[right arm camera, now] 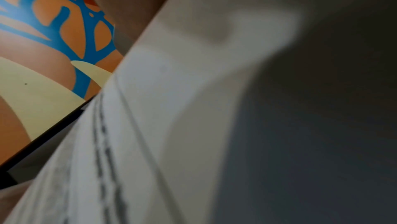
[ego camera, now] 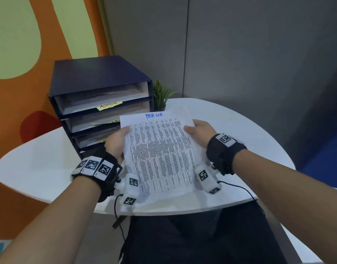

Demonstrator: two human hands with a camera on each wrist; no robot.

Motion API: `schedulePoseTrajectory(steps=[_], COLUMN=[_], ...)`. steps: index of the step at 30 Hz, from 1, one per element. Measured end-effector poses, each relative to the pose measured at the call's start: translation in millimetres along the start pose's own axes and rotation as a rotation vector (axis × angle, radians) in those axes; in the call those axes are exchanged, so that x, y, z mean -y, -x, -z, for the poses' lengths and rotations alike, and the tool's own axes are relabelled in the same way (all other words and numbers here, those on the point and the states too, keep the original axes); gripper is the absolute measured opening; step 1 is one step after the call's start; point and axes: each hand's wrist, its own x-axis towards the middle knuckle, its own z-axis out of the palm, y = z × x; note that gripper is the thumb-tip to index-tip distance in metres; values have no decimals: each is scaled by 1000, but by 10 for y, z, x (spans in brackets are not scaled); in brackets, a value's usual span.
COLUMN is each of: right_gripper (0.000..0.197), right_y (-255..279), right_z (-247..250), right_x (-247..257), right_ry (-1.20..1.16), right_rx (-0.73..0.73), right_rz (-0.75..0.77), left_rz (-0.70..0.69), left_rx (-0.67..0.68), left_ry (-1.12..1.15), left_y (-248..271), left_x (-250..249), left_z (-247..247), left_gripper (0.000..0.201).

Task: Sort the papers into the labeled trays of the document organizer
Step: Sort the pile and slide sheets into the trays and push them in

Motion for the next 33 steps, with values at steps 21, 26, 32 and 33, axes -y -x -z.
schedulePoseTrajectory(steps=[21,26,32,33], right_gripper=[16,18,37,39], right_y=[-169,-293,-563,-602], right_z=[-689,-708,-852,-876], right_x=[415,517,831,824], right_ry=[-164,15,-102,-121], right_rx=[162,107,17,8], right_rz=[81,111,39,13], left_rz=[-6,-83,66,100], left_rx=[53,109,188,191], left_ry=[252,421,75,47], left_y=[367,418,389,385], left_x=[-396,-440,-490,-504], left_z=[660,740,799,807], left_gripper=[38,35,21,21])
